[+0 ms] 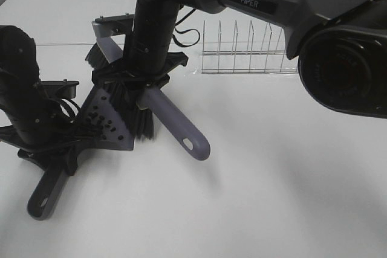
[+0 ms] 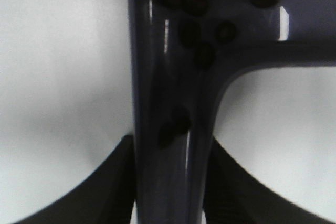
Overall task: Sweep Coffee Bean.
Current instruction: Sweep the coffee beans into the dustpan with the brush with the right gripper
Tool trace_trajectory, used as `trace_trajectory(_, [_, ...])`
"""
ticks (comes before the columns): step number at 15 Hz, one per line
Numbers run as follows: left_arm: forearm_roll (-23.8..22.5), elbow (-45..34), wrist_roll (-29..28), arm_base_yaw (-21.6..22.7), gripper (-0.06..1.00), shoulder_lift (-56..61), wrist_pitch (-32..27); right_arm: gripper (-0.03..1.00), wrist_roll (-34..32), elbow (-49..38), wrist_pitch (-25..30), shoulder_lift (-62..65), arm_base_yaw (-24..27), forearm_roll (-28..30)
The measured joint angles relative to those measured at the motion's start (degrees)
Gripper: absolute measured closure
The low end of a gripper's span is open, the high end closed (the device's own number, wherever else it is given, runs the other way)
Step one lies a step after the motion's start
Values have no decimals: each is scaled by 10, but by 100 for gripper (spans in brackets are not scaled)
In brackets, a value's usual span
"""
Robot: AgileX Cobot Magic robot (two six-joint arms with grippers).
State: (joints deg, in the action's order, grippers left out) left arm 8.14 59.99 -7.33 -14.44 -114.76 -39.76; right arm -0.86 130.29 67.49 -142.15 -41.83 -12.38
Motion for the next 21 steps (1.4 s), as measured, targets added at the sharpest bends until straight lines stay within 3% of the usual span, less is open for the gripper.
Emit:
trace_trajectory(7, [0,0,0,0,59,0,-1,63,-24,69,26,25,15,164])
trace_trajectory(13, [0,0,0,0,59,0,-1,63,-28,51,27,122,140,171])
trace_trajectory(15, [0,0,0,0,59,0,-1,63,-28,-9,27,172,187,164])
trace_trajectory(16, [-1,0,0,0,59,0,-1,63,-32,-87,28,216,227,165])
trace_trajectory(19, [-1,0,0,0,59,0,-1,63,-36,-148,29,244,240,158])
trace_trajectory(21, [-1,0,0,0,59,0,-1,63,-13,-186,28,249,236,103])
